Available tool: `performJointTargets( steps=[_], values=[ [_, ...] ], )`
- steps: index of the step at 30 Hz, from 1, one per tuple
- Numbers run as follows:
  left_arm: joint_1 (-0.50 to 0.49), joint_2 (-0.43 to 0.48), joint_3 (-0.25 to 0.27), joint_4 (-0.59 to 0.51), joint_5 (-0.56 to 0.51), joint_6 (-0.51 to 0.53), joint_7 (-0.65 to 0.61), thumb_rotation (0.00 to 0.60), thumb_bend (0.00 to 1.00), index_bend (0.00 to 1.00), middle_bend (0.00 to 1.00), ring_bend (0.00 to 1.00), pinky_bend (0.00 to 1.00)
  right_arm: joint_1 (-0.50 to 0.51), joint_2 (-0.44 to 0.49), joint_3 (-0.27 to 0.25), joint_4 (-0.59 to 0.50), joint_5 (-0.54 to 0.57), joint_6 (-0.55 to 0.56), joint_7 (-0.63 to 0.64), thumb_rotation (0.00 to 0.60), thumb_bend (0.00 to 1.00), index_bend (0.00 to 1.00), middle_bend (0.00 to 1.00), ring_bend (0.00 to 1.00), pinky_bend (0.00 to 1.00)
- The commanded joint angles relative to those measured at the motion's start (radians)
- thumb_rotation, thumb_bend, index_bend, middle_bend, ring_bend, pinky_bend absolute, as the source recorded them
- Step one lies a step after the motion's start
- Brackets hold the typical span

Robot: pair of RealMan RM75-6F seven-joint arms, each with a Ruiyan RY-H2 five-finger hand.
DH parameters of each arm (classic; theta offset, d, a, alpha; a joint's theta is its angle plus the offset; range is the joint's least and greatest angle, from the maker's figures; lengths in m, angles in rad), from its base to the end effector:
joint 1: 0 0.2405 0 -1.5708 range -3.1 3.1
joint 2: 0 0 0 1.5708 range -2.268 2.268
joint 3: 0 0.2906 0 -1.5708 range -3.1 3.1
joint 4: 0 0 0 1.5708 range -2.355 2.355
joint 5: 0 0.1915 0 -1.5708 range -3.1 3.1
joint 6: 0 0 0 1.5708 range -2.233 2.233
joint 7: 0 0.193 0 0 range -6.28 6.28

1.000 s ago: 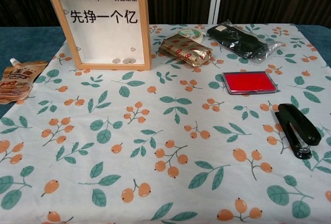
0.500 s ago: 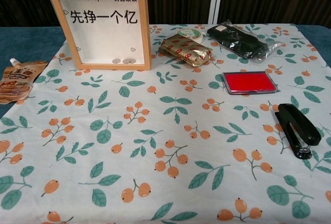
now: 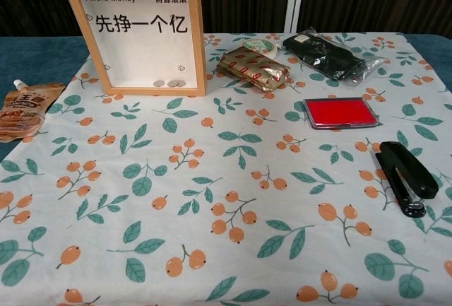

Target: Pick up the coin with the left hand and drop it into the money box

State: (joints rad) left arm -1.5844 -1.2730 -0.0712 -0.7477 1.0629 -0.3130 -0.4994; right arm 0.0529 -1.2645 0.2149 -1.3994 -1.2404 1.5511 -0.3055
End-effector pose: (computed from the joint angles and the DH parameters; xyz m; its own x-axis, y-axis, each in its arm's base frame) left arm -0.0239 0.6043 0.1337 0.4737 0.5856 0.6578 0.8568 -0.1337 -0.4980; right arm -0.3974 -0.2384 0.2246 0.6818 0.1138 0.7227 -0.7071 0.3560 0.6110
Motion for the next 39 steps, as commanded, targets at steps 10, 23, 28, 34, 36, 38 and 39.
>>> performJointTargets(
  steps=[10,23,28,34,36,38,39],
  values=[
    [-0.015,0.019,0.013,-0.045,0.021,-0.011,-0.013,0.6,0.15,0.46,0.0,0.0,0.0,-0.002,0.005,0.005,-0.009,0.004,0.008,-0.001,0.6,0.3,0.0,0.0,0.0,0.0],
    [-0.047,0.048,0.056,-0.081,0.057,-0.015,-0.057,0.6,0.17,0.47,0.0,0.0,0.0,-0.004,0.002,0.016,-0.021,0.023,0.01,-0.002,0.6,0.3,0.0,0.0,0.0,0.0],
    [-0.05,0.075,0.055,-0.107,0.065,0.041,-0.078,0.6,0.17,0.41,0.0,0.0,0.0,-0.005,0.005,0.018,-0.029,0.025,0.013,0.0,0.6,0.3,0.0,0.0,0.0,0.0],
    [-0.027,0.206,0.074,-0.256,0.113,0.248,-0.06,0.6,0.2,0.28,0.0,0.0,0.0,-0.004,0.012,0.011,-0.032,0.012,0.006,0.015,0.6,0.3,0.0,0.0,0.0,0.0],
    [0.011,0.288,0.094,-0.357,0.123,0.377,-0.038,0.6,0.2,0.25,0.0,0.0,0.0,-0.002,0.014,0.006,-0.022,0.003,-0.003,0.03,0.6,0.3,0.0,0.0,0.0,0.0],
    [0.073,0.376,0.115,-0.476,0.103,0.537,0.003,0.6,0.2,0.24,0.0,0.0,0.0,0.0,0.016,0.004,-0.013,-0.003,-0.012,0.054,0.6,0.3,0.0,0.0,0.0,0.0],
    [0.102,0.408,0.123,-0.527,0.084,0.604,0.028,0.6,0.2,0.23,0.0,0.0,0.0,0.001,0.018,0.004,-0.01,-0.005,-0.015,0.065,0.6,0.3,0.0,0.0,0.0,0.0]
  ],
)
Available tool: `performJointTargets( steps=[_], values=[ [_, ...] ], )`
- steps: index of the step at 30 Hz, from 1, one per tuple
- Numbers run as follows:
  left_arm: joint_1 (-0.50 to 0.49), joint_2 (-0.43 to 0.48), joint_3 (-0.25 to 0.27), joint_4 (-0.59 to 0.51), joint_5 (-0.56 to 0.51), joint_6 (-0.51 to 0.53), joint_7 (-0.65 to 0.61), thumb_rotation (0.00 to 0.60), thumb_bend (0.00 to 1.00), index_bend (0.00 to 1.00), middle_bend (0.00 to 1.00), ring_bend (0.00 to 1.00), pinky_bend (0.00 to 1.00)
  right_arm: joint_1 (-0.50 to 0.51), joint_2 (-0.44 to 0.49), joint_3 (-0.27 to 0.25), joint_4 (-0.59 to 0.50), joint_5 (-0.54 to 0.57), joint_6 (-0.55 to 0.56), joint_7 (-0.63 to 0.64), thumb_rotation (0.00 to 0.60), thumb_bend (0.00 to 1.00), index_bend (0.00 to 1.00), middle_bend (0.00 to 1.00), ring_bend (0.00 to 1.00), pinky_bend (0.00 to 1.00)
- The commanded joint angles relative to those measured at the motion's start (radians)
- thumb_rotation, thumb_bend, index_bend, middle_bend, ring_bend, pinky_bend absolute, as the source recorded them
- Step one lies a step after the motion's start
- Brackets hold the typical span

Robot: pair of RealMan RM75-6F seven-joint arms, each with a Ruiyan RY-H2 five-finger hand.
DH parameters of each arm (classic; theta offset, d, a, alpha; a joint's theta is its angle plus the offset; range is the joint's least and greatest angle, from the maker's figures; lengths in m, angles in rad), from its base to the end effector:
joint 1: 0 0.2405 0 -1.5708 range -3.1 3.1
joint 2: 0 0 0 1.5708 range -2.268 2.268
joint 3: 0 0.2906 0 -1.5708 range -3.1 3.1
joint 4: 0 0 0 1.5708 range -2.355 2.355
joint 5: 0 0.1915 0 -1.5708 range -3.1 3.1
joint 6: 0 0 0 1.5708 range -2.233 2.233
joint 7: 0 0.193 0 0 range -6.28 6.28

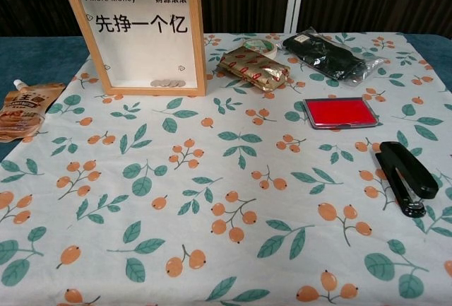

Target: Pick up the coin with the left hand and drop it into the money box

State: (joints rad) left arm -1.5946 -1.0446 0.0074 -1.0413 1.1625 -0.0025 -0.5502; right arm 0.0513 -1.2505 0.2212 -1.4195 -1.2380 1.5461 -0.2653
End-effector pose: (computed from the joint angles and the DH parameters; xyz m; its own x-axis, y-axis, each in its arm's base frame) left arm 0.0110 0.5857 0.1969 0.5873 0.3933 0.7074 0.8093 -0.2983 -0.5061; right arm -0.3954 -0.2390 0.2280 0.6468 0.1291 0.7517 -0.7387 0.3513 0.5753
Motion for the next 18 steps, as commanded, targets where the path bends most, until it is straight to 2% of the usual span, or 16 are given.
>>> performJointTargets(
  steps=[1,3,4,7,8,12,18],
  values=[
    [0.163,0.224,0.057,-0.312,-0.057,0.406,0.126,0.6,0.2,0.23,0.0,0.0,0.0,0.004,0.006,-0.002,0.015,-0.01,-0.014,0.041,0.6,0.3,0.0,0.0,0.0,0.0],
    [0.246,0.273,0.083,-0.43,-0.112,0.578,0.219,0.6,0.2,0.23,0.0,0.0,0.0,0.004,0.01,-0.003,0.02,-0.016,-0.02,0.064,0.6,0.3,0.0,0.0,0.0,0.0],
    [0.306,0.294,0.101,-0.513,-0.154,0.699,0.3,0.6,0.2,0.23,0.0,0.0,0.0,0.005,0.014,-0.004,0.023,-0.02,-0.025,0.08,0.6,0.3,0.0,0.0,0.0,0.0],
    [0.437,0.287,0.141,-0.644,-0.216,0.933,0.469,0.6,0.2,0.23,0.0,0.0,0.0,0.006,0.022,-0.009,0.026,-0.031,-0.035,0.111,0.6,0.3,0.0,0.0,0.0,0.0],
    [0.468,0.276,0.149,-0.663,-0.227,0.978,0.504,0.6,0.2,0.23,0.0,0.0,0.0,0.006,0.023,-0.01,0.026,-0.034,-0.036,0.117,0.6,0.3,0.0,0.0,0.0,0.0],
    [0.595,0.183,0.159,-0.65,-0.223,1.134,0.585,0.6,0.2,0.23,0.0,0.0,0.0,0.005,0.026,-0.016,0.022,-0.047,-0.034,0.127,0.6,0.3,0.0,0.0,0.0,0.0],
    [0.711,0.057,0.151,-0.544,-0.142,1.227,0.582,0.6,0.2,0.23,0.0,0.0,0.0,0.002,0.026,-0.022,0.007,-0.067,-0.013,0.117,0.6,0.3,0.0,0.0,0.0,0.0]
  ],
)
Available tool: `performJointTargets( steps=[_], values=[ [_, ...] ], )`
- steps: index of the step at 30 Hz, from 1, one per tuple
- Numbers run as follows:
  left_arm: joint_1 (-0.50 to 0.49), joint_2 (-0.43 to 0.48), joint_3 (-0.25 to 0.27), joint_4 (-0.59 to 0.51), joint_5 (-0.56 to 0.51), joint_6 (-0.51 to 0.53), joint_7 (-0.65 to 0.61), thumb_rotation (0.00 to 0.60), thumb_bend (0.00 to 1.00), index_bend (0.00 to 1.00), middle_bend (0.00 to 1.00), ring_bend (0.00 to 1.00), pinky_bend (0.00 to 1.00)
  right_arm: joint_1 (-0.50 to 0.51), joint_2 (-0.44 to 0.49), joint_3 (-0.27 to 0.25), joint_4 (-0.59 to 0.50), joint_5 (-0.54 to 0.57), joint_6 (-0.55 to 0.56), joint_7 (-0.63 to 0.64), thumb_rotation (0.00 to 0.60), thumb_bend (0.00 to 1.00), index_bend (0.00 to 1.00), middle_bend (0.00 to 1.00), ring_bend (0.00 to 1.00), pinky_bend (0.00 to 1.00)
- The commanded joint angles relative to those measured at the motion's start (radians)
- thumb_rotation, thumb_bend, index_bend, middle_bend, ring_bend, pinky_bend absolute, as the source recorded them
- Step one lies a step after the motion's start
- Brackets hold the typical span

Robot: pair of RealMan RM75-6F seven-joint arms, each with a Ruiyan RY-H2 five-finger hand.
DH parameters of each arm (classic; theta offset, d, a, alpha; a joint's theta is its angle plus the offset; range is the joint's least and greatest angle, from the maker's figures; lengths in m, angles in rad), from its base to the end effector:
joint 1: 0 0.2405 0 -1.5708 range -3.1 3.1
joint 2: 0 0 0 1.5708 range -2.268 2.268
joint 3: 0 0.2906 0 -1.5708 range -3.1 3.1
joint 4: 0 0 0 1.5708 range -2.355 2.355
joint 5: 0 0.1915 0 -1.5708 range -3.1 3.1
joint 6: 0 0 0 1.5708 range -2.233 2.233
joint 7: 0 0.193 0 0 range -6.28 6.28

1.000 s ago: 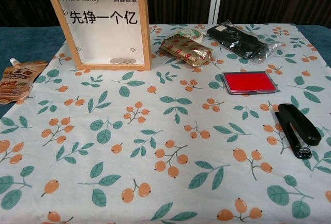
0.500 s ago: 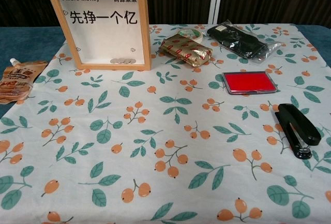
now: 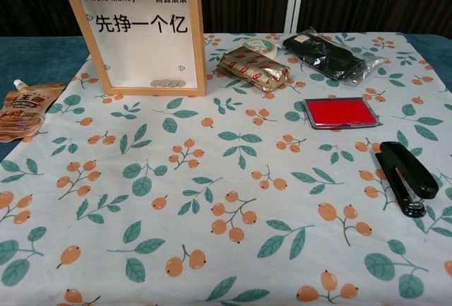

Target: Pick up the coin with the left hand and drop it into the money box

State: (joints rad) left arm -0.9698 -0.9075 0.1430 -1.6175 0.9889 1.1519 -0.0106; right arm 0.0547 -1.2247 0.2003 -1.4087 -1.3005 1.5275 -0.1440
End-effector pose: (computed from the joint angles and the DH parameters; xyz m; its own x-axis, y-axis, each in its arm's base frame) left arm -0.1808 0.4524 0.2408 0.5503 0.0091 0.8349 0.8171 -0.2113 -0.5363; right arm -0.3892 -0.2413 0.2279 0.5838 0.1442 0.7990 -0.8002 0.2686 0.5362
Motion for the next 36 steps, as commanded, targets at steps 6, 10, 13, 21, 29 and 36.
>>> performJointTargets(
  steps=[6,10,13,21,29,36],
  values=[
    [0.204,-0.168,0.022,0.078,0.128,0.188,0.08,0.6,0.2,0.23,0.0,0.0,0.0,-0.002,0.001,-0.006,-0.009,-0.015,0.011,-0.003,0.6,0.3,0.0,0.0,0.0,0.0],
    [0.284,-0.214,0.026,0.093,0.153,0.241,0.068,0.6,0.2,0.23,0.0,0.0,0.0,0.002,0.004,-0.015,0.0,-0.03,0.002,0.014,0.6,0.3,0.0,0.0,0.0,0.0],
    [0.341,-0.252,0.023,0.12,0.181,0.281,0.036,0.6,0.2,0.23,0.0,0.0,0.0,0.006,0.01,-0.025,0.008,-0.054,-0.005,0.041,0.6,0.3,0.0,0.0,0.0,0.0],
    [0.47,-0.353,0.028,0.217,0.252,0.34,-0.006,0.6,0.2,0.23,0.0,0.0,0.0,0.015,0.024,-0.057,0.021,-0.125,-0.007,0.087,0.6,0.3,0.0,0.0,0.0,0.0],
    [0.551,-0.407,0.017,0.263,0.304,0.374,-0.017,0.6,0.2,0.23,0.0,0.0,0.0,0.02,0.048,-0.088,0.005,-0.175,-0.016,0.103,0.6,0.3,0.0,0.0,0.0,0.0],
    [0.593,-0.406,-0.01,0.25,0.345,0.411,0.012,0.6,0.2,0.23,0.0,0.0,0.0,0.021,0.048,-0.091,-0.005,-0.178,-0.016,0.105,0.6,0.3,0.0,0.0,0.0,0.0]
  ],
)
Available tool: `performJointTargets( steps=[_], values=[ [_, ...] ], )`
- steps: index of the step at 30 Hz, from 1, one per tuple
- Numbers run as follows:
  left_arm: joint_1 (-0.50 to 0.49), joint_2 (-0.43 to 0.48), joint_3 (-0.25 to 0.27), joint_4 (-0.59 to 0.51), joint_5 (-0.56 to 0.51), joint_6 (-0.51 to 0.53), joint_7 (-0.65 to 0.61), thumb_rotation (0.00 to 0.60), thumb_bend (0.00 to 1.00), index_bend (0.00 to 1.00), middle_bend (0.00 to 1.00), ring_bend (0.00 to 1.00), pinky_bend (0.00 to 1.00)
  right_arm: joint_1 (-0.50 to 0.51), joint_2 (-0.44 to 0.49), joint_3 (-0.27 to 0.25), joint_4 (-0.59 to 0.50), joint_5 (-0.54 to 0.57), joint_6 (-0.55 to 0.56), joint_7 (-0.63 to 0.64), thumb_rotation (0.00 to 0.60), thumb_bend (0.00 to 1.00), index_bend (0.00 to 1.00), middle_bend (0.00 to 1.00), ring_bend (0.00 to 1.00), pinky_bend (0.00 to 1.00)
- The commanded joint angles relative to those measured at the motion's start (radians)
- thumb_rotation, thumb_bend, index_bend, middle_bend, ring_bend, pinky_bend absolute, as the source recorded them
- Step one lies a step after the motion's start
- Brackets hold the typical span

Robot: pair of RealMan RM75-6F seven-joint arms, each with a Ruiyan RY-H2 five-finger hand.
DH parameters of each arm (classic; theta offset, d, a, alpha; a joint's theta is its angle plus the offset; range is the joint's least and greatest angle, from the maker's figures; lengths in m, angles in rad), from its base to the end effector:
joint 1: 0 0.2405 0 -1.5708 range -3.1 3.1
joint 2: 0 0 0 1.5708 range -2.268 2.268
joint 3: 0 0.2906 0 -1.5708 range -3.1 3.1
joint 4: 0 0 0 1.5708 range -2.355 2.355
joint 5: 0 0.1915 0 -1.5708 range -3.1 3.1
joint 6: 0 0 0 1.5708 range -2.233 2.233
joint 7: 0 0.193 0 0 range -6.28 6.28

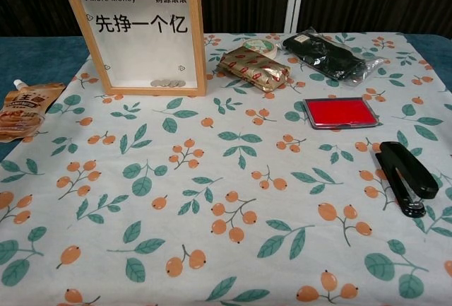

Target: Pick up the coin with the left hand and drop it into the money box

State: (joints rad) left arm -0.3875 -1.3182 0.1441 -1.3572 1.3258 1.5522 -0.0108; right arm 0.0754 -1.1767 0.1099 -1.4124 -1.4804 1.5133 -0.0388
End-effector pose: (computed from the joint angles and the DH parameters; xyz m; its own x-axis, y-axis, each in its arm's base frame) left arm -0.3260 0.3051 0.1357 0.4598 -0.0191 0.8878 0.8794 -0.1297 -0.4582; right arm -0.3638 -0.2405 0.2093 0.5472 0.0886 0.8323 -0.8369 0.0460 0.5453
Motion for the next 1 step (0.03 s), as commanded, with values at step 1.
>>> performJointTargets(
  steps=[1],
  values=[
    [0.015,0.007,-0.016,-0.018,0.006,0.014,0.017,0.6,0.2,0.23,0.0,0.0,0.0,0.0,0.0,0.0,-0.002,0.003,-0.003,-0.002,0.6,0.3,0.0,0.0,0.0,0.0]
  ],
)
